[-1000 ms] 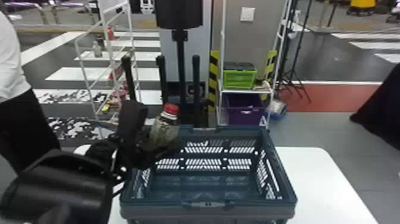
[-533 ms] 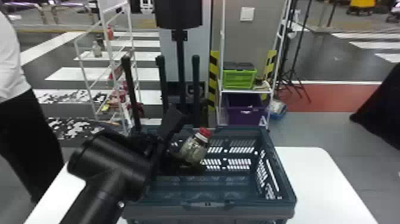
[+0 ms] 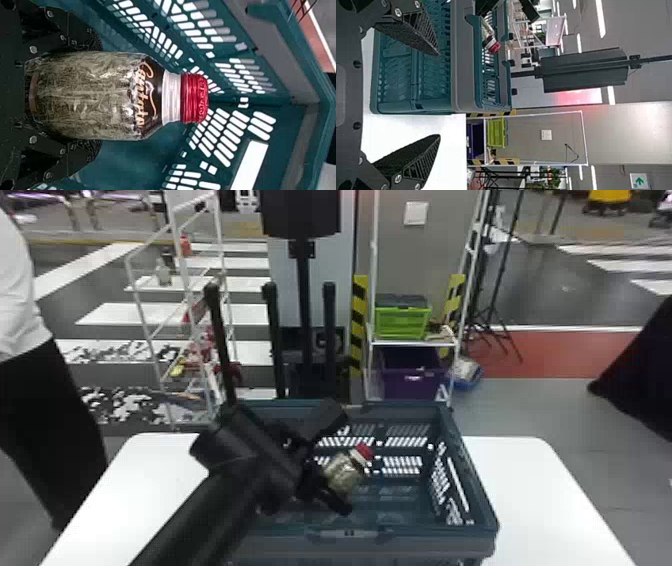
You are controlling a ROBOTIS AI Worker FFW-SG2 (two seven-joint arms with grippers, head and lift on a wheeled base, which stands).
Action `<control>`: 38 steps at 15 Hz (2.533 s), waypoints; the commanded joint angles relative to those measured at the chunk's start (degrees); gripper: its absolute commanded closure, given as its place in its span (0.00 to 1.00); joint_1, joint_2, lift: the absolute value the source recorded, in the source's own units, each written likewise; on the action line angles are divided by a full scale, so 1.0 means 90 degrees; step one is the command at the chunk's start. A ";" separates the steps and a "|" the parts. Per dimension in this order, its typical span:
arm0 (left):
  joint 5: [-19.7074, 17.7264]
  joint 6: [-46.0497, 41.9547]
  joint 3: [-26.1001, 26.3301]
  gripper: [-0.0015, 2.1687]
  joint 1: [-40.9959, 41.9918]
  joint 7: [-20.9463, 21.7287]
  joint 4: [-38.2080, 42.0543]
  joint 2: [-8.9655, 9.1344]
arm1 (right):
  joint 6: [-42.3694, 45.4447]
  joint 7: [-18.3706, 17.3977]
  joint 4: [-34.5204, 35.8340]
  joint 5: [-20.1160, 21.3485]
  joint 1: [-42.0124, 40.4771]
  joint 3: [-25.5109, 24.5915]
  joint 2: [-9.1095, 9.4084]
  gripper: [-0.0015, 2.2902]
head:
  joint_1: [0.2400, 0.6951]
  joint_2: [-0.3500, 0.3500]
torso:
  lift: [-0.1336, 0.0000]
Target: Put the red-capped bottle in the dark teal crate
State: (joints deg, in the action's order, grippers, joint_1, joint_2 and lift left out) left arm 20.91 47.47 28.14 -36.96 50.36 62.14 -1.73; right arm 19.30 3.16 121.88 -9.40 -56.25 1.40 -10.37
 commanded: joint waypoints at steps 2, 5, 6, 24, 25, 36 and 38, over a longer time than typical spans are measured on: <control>0.0372 -0.0591 0.0213 0.99 -0.0318 0.0010 -0.0967 0.0209 | 0.0028 0.0000 -0.0027 0.0000 0.0010 0.0000 0.0000 0.07 | 0.57 0.50 | 1.00; 0.0636 -0.0669 0.0301 0.99 -0.0454 0.0001 -0.1377 0.0209 | 0.0028 0.0000 -0.0046 0.0000 0.0019 0.0000 0.0010 0.07 | 0.57 0.50 | 1.00; 0.0743 -0.0669 0.0311 0.99 -0.0454 -0.0039 -0.1407 0.0209 | 0.0028 0.0000 -0.0046 0.0000 0.0029 0.0000 0.0010 0.07 | 0.57 0.50 | 1.00; -0.0146 0.2085 -0.1447 0.02 0.1616 -0.1015 0.4365 -0.0492 | 0.0262 0.0000 -0.0095 -0.0039 0.0010 0.0000 0.0039 0.07 | 0.57 0.50 | 1.00; -0.0322 0.2085 -0.1671 0.02 0.1968 -0.1357 0.4892 -0.0599 | 0.0262 0.0000 -0.0085 -0.0039 0.0010 0.0000 0.0039 0.07 | 0.57 0.50 | 1.00; -0.2714 -0.2739 -0.3888 0.03 0.6841 -0.5048 0.7919 -0.0550 | 0.0125 0.0000 -0.0095 -0.0049 0.0097 0.0000 -0.0049 0.07 | 0.57 0.50 | 1.00; -0.2773 -0.4087 -0.3839 0.03 0.7544 -0.5390 0.7646 -0.0433 | 0.0106 0.0000 -0.0105 -0.0059 0.0107 0.0000 -0.0059 0.07 | 0.57 0.50 | 1.00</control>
State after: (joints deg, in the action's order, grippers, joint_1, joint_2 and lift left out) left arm -3.69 18.70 -6.66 26.81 2.38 132.48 -6.31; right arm 20.31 3.16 120.97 -9.87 -55.31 1.41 -10.84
